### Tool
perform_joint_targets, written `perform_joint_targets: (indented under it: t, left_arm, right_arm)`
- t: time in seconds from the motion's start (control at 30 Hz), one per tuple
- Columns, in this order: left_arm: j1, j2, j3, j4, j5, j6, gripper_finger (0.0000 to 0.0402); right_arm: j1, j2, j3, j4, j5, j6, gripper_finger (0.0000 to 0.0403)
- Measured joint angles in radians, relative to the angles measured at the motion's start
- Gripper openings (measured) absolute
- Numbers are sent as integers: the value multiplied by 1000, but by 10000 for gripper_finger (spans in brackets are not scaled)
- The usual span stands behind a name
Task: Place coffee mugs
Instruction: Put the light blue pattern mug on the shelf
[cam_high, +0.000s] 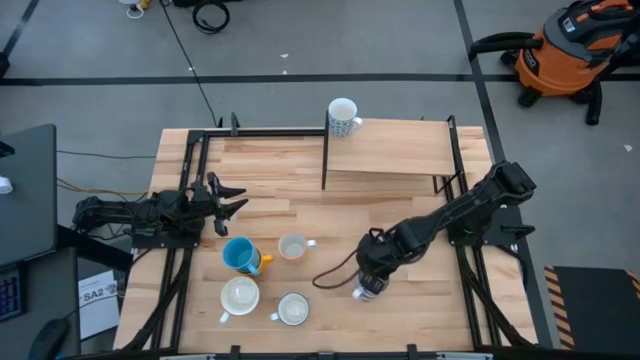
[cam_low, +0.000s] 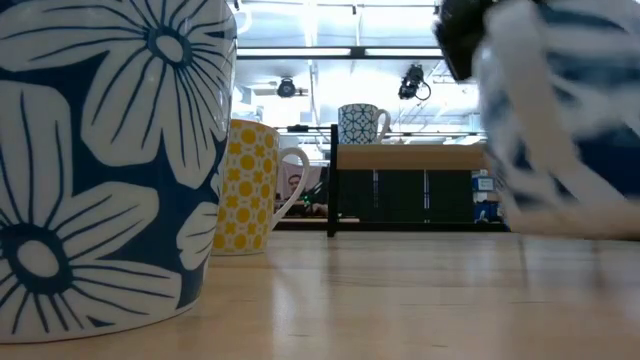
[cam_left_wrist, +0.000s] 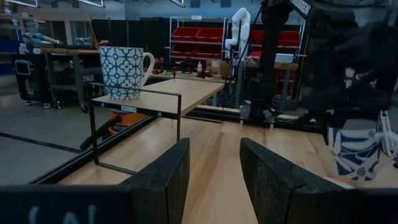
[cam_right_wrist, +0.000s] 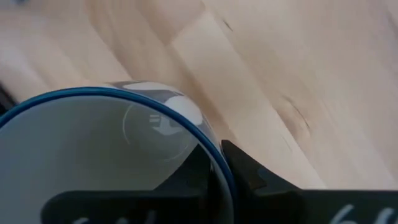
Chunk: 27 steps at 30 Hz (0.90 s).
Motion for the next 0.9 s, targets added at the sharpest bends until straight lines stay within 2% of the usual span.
perform_joint_targets:
  t: [0.23, 0.47, 0.67, 0.9]
  left_arm:
    - [0, 0, 0, 0, 0, 0, 149]
    - [0, 0, 0, 0, 0, 0, 149]
    - [0, 0, 0, 0, 0, 1, 149]
    - [0, 0, 0, 0, 0, 1, 149]
  right_arm:
    - [-103, -1, 285, -281, 10, -176, 31]
    - [-262, -3, 575, -546, 148, -282, 32]
    - [-434, -3, 732, -611, 204, -446, 32]
    - [-650, -3, 825, -594, 212, -664, 32]
